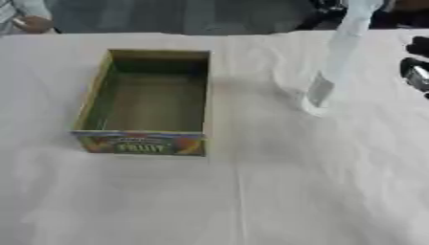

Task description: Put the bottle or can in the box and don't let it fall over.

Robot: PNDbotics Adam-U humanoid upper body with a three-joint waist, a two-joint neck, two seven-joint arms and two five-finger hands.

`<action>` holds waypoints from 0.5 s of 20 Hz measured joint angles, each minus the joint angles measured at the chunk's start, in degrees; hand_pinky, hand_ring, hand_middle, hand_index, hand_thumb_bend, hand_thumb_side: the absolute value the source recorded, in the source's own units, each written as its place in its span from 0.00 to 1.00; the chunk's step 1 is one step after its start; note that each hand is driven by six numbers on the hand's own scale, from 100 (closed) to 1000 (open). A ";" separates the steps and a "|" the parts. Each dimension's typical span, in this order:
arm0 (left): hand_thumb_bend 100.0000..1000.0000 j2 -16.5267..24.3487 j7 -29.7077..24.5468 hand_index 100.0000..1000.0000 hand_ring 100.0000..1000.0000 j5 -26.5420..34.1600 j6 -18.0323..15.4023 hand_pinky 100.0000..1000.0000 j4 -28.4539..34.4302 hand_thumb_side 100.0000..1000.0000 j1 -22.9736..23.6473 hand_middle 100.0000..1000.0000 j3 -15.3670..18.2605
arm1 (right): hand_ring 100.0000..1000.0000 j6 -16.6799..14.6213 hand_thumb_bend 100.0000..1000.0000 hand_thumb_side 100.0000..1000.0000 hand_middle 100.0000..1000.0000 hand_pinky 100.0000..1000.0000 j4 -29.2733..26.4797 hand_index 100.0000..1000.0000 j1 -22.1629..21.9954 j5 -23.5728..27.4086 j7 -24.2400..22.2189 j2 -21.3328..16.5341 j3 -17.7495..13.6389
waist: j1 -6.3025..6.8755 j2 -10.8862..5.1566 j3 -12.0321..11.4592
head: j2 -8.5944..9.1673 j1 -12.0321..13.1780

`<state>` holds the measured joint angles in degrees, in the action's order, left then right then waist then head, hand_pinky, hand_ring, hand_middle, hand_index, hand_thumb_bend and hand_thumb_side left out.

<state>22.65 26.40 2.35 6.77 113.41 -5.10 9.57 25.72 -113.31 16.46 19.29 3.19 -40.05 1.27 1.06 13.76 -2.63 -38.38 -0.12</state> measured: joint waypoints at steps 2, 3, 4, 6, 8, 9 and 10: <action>0.00 0.00 -0.07 0.88 0.72 0.00 0.07 1.00 -0.01 0.53 0.00 0.65 0.00 | 1.00 0.67 0.00 0.32 1.00 0.96 0.00 1.00 0.30 -0.05 -0.17 0.01 0.26 | 0.01 -0.05 -0.15 | 0.23 -0.04; 0.00 -0.01 -0.11 0.88 0.72 0.00 0.11 1.00 -0.01 0.53 0.00 0.66 0.00 | 1.00 1.06 0.00 0.32 1.00 0.96 0.00 1.00 0.50 -0.05 -0.27 0.01 0.42 | 0.03 -0.06 -0.17 | 0.26 -0.07; 0.00 -0.01 -0.16 0.88 0.72 0.00 0.16 1.00 -0.01 0.53 0.00 0.66 0.00 | 1.00 1.41 0.00 0.32 1.00 0.96 0.00 1.00 0.67 -0.05 -0.42 0.01 0.57 | 0.05 -0.06 -0.19 | 0.27 -0.12; 0.00 -0.01 -0.23 0.87 0.72 0.00 0.22 1.00 -0.02 0.53 0.00 0.66 0.00 | 1.00 2.21 0.00 0.32 1.00 0.96 0.00 1.00 0.84 -0.02 -0.78 0.01 0.87 | 0.08 -0.06 -0.29 | 0.44 -0.29; 0.00 -0.02 -0.26 0.87 0.72 0.00 0.26 1.00 -0.02 0.53 -0.01 0.66 0.00 | 1.00 3.19 0.00 0.32 1.00 0.97 0.00 1.00 1.49 0.16 -1.35 0.01 1.26 | 0.17 -0.08 -0.53 | 0.78 -0.49; 0.00 -0.03 -0.28 0.86 0.72 0.00 0.27 1.00 -0.02 0.53 -0.01 0.65 0.00 | 1.00 3.72 0.00 0.32 1.00 0.97 0.00 1.00 1.90 0.21 -1.64 0.01 1.44 | 0.22 -0.11 -0.62 | 0.89 -0.55; 0.00 -0.03 -0.32 0.86 0.72 0.00 0.31 1.00 -0.03 0.53 -0.03 0.65 -0.01 | 1.00 4.28 0.00 0.32 1.00 0.97 0.00 1.00 2.30 0.28 -1.89 0.01 1.64 | 0.24 -0.20 -0.63 | 1.03 -0.61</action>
<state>22.62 26.08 2.35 7.08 113.39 -5.13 9.57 30.00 -113.32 18.75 19.57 1.30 -40.05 2.91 1.30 13.55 -3.26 -37.35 -0.72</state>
